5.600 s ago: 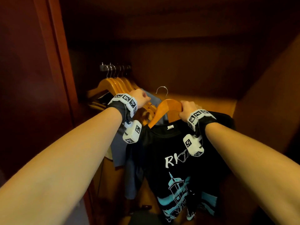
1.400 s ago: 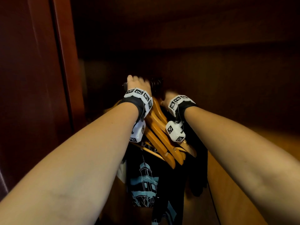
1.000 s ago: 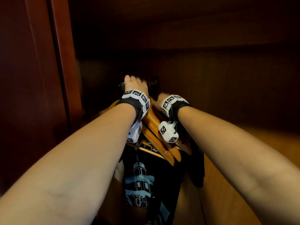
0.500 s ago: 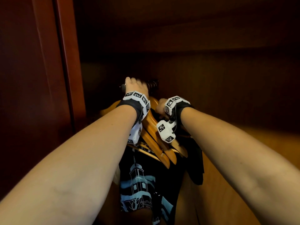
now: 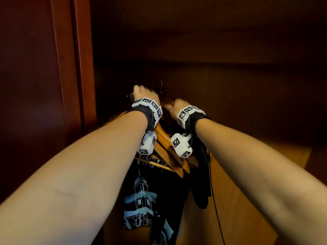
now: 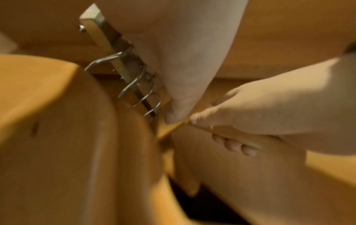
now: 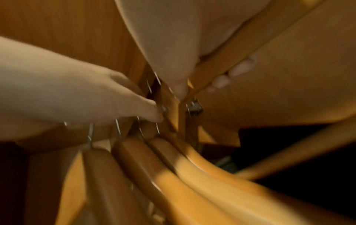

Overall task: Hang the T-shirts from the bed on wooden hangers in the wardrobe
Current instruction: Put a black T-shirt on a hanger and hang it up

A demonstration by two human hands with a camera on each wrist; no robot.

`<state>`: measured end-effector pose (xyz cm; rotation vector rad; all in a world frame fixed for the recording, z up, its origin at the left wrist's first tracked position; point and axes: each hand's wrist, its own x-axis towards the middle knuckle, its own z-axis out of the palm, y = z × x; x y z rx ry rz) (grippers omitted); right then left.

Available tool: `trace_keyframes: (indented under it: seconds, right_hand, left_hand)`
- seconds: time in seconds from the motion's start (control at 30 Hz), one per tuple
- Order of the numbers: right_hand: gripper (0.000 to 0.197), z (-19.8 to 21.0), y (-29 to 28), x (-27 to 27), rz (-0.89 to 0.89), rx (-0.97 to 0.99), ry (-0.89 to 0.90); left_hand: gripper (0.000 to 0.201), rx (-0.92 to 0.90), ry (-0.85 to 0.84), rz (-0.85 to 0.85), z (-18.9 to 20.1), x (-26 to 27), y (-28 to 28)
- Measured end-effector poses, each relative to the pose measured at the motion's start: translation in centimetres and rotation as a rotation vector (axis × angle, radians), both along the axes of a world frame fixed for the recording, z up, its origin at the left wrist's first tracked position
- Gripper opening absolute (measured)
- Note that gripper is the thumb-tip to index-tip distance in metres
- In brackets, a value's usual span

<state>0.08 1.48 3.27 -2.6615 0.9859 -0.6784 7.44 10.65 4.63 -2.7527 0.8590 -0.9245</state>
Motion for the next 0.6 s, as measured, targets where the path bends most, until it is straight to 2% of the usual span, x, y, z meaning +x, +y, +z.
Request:
trace_keyframes:
  seconds: [0.13, 0.23, 0.3, 0.43, 0.6]
  right_hand:
    - [0.04, 1.2, 0.2, -2.3, -0.099, -0.028, -0.06]
    - [0.045, 1.2, 0.7, -4.8, -0.178, -0.107, -0.123]
    - [0.048, 0.9, 1.2, -6.8, -0.222, -0.155, -0.165]
    - [0.043, 0.9, 2.4, -11.6, -0.267, -0.212, -0.186]
    - [0.032, 1.5, 4.2, -18.5, -0.327, -0.228, -0.216]
  left_hand:
    - [0.059, -0.156, 0.071, -0.126, 0.4, -0.6, 0.2]
    - [0.052, -0.332, 0.119, -0.309, 0.4, -2.2, 0.2]
    - [0.049, -0.476, 0.264, -0.469, 0.0, -3.7, -0.1]
    - [0.056, -0.729, 0.699, -0.729, -0.7, -7.9, -0.2]
    - [0.06, -0.82, 0.971, -0.935, -1.1, -13.2, 0.1]
